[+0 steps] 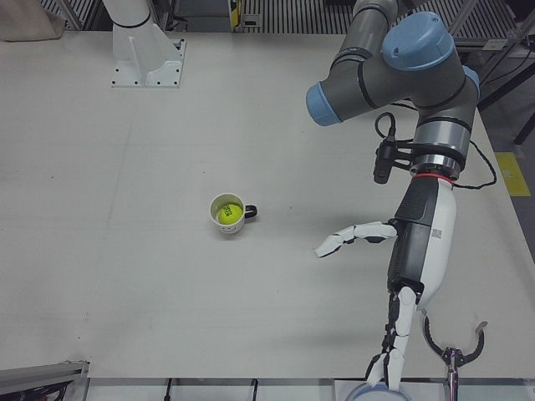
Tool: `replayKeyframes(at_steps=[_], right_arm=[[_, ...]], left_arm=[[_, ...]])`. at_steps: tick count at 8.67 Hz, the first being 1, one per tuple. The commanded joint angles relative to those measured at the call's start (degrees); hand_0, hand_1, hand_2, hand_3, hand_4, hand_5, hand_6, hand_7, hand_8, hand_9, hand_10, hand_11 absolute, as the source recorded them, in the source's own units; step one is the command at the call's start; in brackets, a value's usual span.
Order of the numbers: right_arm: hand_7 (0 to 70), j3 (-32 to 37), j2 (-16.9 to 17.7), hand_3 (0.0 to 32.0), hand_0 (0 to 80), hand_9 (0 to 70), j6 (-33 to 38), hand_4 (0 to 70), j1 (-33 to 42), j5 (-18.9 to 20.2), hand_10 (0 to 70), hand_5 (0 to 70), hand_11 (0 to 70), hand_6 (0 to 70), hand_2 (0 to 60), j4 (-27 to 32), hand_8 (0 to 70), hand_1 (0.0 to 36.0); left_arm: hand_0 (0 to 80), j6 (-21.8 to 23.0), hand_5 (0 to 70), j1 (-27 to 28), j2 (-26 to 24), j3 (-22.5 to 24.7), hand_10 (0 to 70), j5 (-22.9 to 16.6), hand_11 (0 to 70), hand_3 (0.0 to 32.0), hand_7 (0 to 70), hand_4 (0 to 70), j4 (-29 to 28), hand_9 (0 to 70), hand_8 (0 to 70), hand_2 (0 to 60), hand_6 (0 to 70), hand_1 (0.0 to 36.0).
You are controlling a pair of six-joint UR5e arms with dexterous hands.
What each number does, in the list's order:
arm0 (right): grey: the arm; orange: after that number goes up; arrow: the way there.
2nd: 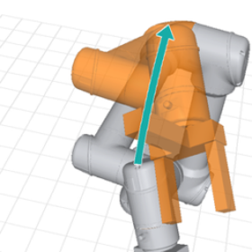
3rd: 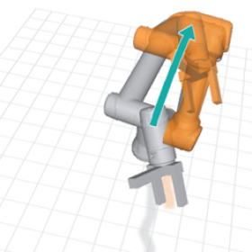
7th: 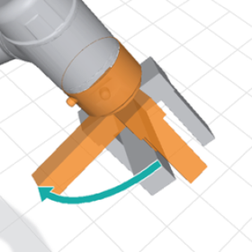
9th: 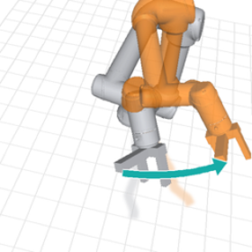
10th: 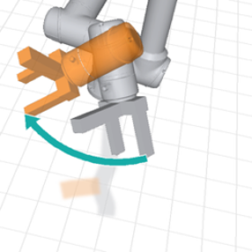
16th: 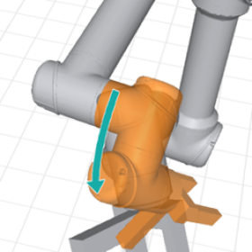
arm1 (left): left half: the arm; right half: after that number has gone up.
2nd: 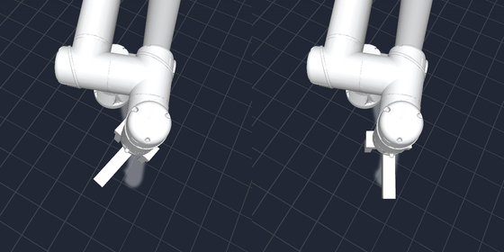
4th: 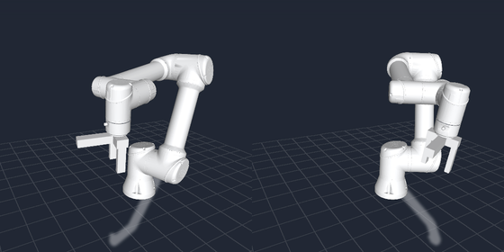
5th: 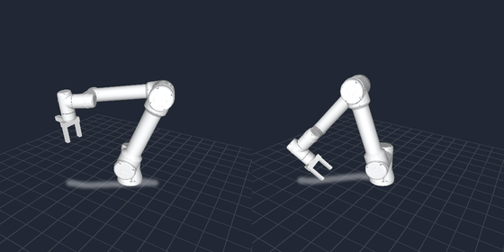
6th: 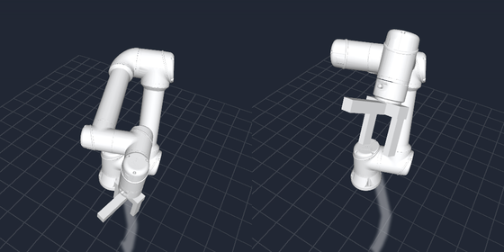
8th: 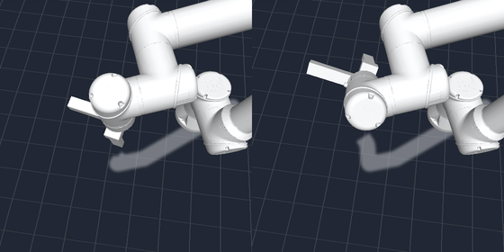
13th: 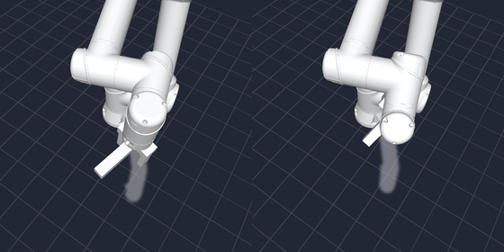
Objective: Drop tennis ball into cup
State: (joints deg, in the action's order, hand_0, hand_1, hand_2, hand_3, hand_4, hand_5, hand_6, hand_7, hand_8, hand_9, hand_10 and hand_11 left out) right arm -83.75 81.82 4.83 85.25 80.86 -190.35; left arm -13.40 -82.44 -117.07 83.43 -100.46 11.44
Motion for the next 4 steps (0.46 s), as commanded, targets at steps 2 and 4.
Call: replayKeyframes(at_steps=[2,4], right_arm=[[0.0,0.08,0.00,0.0,0.0,0.0,0.00,0.0,0.00,0.00,0.0,0.0,0.0,0.0,0.0,-0.02,0.0,0.0],[0.0,-0.01,0.00,0.0,0.0,0.0,0.00,0.0,0.00,0.00,0.0,0.0,0.0,0.0,0.0,0.06,0.0,0.0]], left_arm=[[52.8,0.04,3.7,-0.88,0.00,2.26,0.0,-0.09,0.0,0.0,16.4,0.0,0.25,1.8,0.0,21.8,1.0,28.3],[49.5,0.04,1.9,-0.88,0.00,2.78,0.0,-0.09,0.0,0.0,17.8,0.0,0.16,2.1,0.0,23.5,0.3,25.2]])
